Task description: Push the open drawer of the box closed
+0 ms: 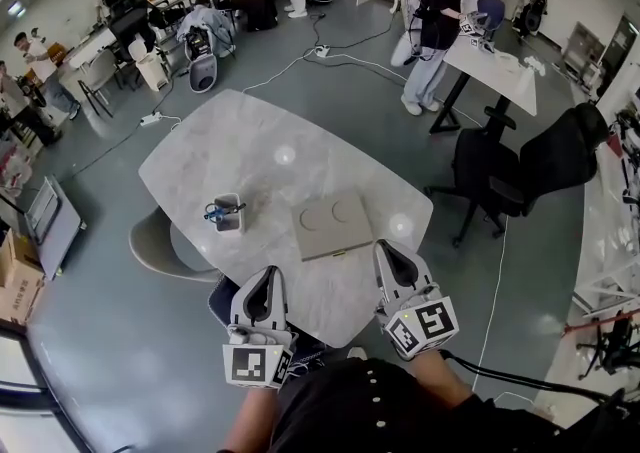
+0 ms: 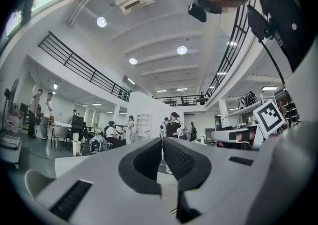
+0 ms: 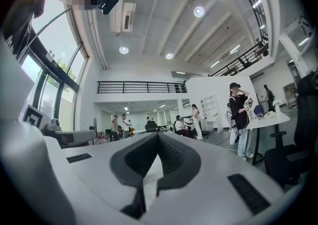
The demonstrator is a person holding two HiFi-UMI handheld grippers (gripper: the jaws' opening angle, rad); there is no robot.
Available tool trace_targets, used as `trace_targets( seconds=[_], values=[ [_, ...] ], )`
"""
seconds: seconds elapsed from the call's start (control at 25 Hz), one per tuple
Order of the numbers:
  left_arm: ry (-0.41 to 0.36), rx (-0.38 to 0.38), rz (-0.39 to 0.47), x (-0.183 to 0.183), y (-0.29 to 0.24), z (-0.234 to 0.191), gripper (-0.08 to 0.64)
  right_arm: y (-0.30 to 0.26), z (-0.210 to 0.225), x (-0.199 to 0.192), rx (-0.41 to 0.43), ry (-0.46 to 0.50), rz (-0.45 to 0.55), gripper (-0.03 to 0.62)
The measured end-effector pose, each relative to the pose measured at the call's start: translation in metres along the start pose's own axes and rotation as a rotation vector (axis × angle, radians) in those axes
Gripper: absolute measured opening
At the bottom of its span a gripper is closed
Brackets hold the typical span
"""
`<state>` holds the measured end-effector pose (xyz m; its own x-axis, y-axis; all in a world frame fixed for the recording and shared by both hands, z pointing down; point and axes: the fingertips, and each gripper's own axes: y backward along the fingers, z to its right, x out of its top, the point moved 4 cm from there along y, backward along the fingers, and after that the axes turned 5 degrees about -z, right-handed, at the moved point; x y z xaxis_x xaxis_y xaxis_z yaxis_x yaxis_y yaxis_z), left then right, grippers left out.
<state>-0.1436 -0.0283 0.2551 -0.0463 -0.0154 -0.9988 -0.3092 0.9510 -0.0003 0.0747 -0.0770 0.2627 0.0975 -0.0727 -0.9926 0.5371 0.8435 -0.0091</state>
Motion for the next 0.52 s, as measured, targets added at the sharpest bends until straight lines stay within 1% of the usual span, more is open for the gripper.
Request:
trace_targets(
  seconds=[0.16, 0.32, 0.52],
  values=[
    [0.016, -0.009, 0.012, 0.0008, -0.0020, 0.0010, 0.017, -0.0011, 0.0008, -0.0010, 0.012, -0.016, -0.001, -0.003],
    [0.004, -0.010, 0.002, 0.0005, -0.0038, 0.0021, 0.017, -0.0016, 0.0002, -0.0008, 0.017, -0.020, -0.003, -0.003],
    [0.008, -0.017, 0.008, 0.0016, -0.0090, 0.0010, 0.017, -0.0067, 0.0017, -0.0002, 0.020, -0.019, -0.003, -0.003]
  ],
)
